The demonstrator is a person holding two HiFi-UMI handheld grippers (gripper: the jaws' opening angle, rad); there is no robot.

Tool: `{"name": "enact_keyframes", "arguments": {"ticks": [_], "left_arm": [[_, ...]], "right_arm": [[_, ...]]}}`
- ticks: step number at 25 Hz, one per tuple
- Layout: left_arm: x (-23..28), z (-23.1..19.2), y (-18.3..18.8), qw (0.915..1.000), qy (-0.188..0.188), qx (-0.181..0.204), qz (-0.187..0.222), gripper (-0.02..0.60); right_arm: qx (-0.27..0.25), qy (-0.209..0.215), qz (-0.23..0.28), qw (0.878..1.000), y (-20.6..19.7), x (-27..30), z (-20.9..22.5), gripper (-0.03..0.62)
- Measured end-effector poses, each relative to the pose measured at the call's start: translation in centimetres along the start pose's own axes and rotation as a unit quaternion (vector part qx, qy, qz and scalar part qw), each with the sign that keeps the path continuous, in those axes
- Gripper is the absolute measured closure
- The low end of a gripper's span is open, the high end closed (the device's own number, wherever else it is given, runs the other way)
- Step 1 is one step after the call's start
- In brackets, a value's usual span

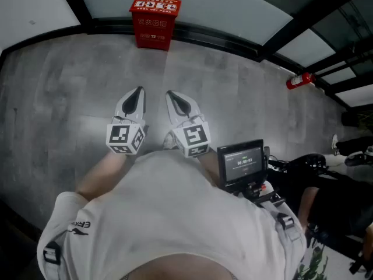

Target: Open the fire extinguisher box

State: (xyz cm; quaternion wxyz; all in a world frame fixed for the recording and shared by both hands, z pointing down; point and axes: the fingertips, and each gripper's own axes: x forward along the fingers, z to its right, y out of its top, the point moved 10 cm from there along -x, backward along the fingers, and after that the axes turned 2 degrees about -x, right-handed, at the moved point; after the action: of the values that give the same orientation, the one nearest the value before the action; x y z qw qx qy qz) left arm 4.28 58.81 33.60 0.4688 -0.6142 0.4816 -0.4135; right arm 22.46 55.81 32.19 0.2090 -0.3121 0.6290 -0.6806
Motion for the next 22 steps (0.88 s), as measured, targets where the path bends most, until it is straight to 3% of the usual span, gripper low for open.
{"name": "enact_keyframes", "arguments": {"ticks": [4, 10, 14, 22], "left_arm": [[0.5, 1.0, -2.2, 0.9999, 0.007, 0.007, 0.009, 0.58], [9.1, -0.4, 0.5, 0.9996, 0.012, 0.01, -0.023, 0.58], [11.9, -1.7, 0.7, 0.9992, 0.015, 0.02, -0.032, 0.58], [18.9, -8.0, 0.2, 0.9991, 0.02, 0.01, -0.036, 0.58]], "right_arm": [[-0.011, 0.005, 0.004, 1.0, -2.2, -0.7, 1.3, 0.58], [0.002, 0.001, -0.016, 1.0, 0.6, 4.8, 7.9, 0.58], [0.003, -0.012, -0.028, 1.0, -0.2, 6.8, 10.4, 0.58], [0.005, -0.033, -0.057, 0.998, -1.2, 14.5, 13.8, 0.58]]}}
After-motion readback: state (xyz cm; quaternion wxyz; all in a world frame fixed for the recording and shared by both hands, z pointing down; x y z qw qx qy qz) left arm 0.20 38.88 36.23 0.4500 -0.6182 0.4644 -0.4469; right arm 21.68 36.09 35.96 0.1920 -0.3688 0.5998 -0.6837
